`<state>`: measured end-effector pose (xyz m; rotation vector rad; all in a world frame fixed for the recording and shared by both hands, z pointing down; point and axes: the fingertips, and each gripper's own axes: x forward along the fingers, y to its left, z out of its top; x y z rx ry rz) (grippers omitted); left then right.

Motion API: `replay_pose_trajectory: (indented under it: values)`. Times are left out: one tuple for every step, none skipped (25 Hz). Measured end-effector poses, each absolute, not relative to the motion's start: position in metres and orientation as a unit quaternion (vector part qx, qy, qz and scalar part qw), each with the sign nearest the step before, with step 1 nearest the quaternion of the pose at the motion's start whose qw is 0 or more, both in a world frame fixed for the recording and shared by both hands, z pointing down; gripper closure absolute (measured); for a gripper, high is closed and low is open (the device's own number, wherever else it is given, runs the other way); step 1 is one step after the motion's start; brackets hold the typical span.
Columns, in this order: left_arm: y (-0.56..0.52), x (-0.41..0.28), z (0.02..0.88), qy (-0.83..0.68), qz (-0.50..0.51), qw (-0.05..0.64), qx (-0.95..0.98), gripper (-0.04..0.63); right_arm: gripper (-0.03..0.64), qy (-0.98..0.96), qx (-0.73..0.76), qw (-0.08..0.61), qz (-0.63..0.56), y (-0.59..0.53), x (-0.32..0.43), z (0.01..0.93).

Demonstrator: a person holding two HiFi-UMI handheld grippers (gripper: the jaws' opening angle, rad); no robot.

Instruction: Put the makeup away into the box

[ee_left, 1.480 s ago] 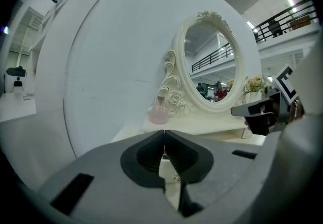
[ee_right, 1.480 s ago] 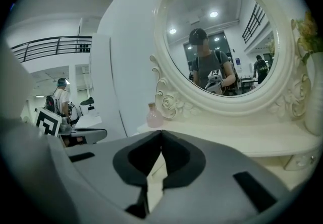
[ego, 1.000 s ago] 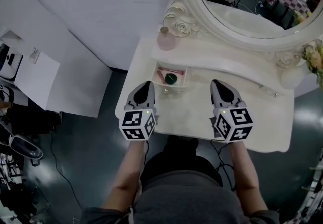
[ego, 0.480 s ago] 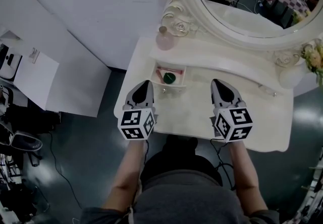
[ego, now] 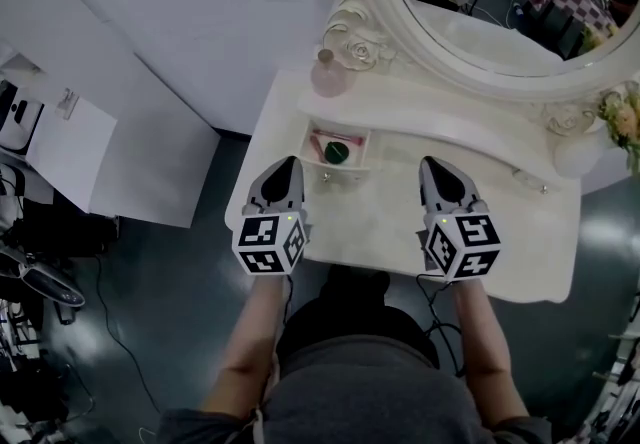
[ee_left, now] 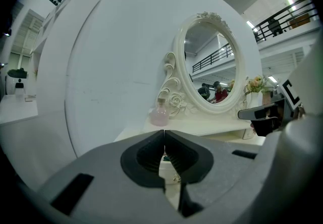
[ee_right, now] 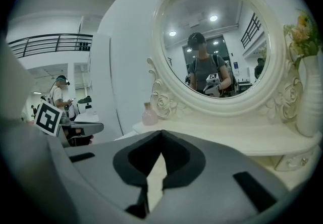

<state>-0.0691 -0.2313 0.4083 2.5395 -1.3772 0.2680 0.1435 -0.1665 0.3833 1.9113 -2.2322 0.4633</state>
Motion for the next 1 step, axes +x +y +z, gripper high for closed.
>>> replay_pose_trajectory:
  values:
    - [-0.2311, -0.0694, 0.4083, -0.471, 0.092, 0.12, 0.869, 0.589, 0.614, -0.747, 0.64, 0.083, 0.156, -0.166, 0.1434, 0.3837]
